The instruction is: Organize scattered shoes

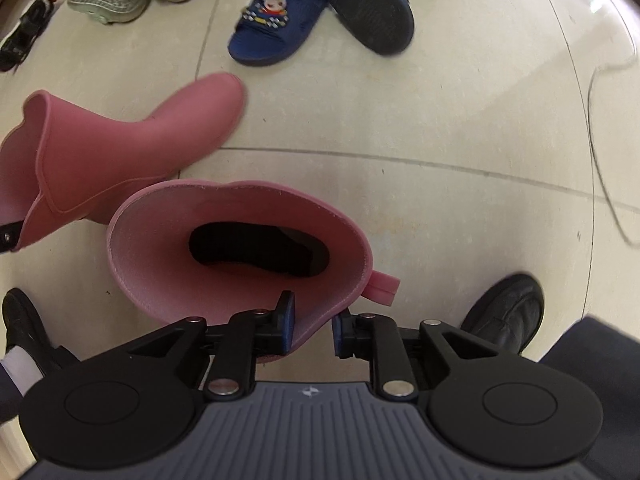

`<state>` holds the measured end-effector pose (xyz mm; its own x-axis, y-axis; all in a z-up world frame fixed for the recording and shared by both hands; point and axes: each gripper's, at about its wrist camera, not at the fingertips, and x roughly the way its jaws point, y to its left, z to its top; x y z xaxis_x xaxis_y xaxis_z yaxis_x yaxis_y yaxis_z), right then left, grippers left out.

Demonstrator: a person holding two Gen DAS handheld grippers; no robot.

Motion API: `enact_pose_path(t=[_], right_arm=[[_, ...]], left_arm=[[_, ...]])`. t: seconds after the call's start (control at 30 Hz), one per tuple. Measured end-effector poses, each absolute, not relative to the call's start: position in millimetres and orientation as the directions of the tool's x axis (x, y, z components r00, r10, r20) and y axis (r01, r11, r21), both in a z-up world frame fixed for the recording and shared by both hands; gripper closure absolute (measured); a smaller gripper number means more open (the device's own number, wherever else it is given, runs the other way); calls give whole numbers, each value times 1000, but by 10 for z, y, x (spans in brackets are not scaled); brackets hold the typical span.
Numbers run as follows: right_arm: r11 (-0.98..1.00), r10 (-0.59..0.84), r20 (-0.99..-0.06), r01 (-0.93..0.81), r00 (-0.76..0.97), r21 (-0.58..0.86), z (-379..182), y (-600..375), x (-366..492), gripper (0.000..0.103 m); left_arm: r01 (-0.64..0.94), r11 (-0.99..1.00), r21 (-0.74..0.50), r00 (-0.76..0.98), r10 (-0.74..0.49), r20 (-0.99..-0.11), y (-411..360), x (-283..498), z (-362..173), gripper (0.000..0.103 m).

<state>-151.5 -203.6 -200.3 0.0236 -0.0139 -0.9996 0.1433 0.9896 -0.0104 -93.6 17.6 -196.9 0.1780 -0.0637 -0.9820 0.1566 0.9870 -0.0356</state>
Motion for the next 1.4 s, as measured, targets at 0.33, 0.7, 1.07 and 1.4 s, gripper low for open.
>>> enact_pose_path(t=[0.33, 0.7, 1.07, 1.4], right_arm=[[960, -100, -971, -236, 218, -152, -1599, -1621, -1539, 14], [718, 30, -973, -682, 230, -139, -1297, -1523, -1647, 5], [581, 82, -985, -810, 152, -77, -1534, -1331, -1603, 5], [501, 32, -990, -860, 135, -101, -1945, -1130, -1516, 26]], left_arm=[[333, 940, 72, 224, -5, -975, 66, -932, -1866, 85], [345, 934, 90, 240, 5, -971, 188, -831, -1777, 67], [471, 869, 150, 358, -32, -933, 119, -879, -1523, 18], [606, 788, 110, 346, -136, -928, 51, -885, -1393, 18]])
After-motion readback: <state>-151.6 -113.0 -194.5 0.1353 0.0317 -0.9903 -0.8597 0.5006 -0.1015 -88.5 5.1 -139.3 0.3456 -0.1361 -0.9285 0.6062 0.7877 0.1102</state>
